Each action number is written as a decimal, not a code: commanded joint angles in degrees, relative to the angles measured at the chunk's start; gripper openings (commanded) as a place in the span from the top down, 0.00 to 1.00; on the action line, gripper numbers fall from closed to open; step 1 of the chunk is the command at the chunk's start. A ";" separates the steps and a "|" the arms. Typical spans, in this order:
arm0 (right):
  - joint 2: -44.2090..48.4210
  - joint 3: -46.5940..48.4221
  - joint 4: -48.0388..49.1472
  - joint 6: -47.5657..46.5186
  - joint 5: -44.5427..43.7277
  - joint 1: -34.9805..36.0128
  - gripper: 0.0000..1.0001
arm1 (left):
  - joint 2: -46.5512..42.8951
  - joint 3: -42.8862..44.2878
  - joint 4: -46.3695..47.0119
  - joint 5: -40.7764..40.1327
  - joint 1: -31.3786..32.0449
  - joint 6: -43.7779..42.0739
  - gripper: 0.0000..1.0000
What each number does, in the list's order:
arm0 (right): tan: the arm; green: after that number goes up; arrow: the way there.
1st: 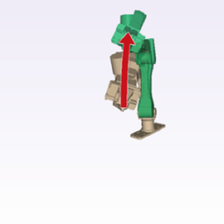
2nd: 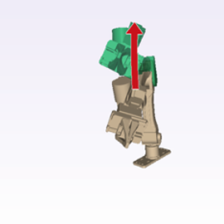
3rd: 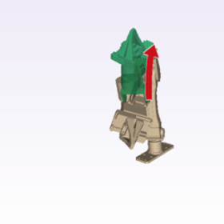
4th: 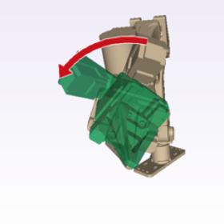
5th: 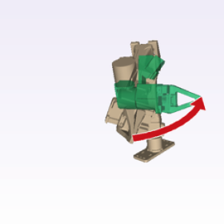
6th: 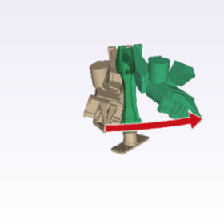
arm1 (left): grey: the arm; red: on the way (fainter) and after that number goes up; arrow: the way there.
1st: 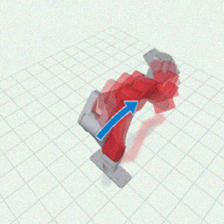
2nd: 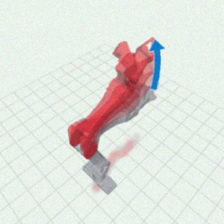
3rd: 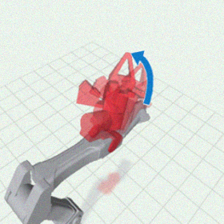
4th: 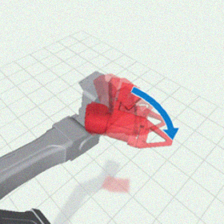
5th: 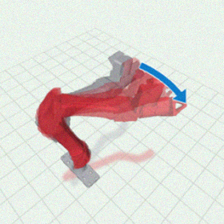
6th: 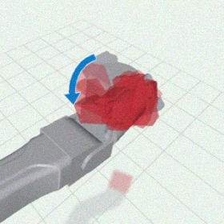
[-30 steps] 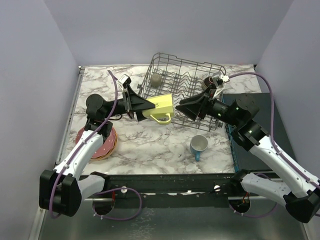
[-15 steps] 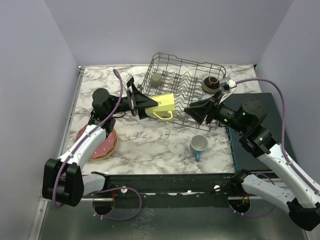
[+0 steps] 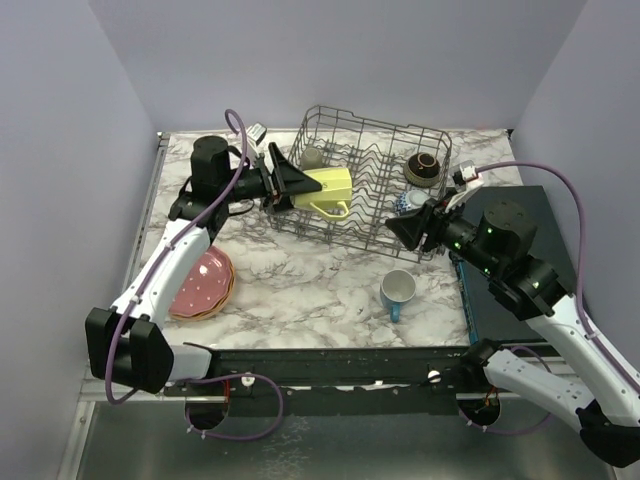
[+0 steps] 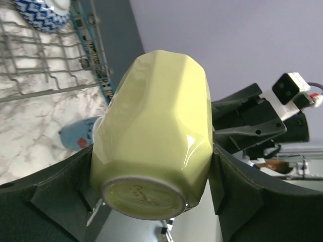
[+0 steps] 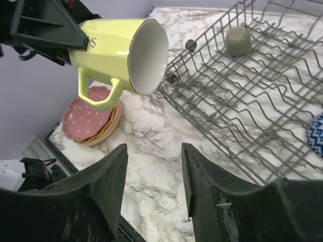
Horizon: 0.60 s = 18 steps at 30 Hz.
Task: Load the mixed dishes into the dish rack
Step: Turn the cup upside down in the dish rack.
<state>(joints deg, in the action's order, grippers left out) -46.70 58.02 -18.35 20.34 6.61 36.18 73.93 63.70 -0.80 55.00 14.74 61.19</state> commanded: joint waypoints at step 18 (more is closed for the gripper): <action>-1.54 4.65 -16.23 -1.25 -13.64 0.31 0.45 | 14.86 28.89 -36.80 -28.10 0.57 -30.60 1.00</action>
<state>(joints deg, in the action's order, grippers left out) -48.07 60.88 -31.99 19.86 -4.97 36.18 87.11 87.64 -34.68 33.54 14.76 35.07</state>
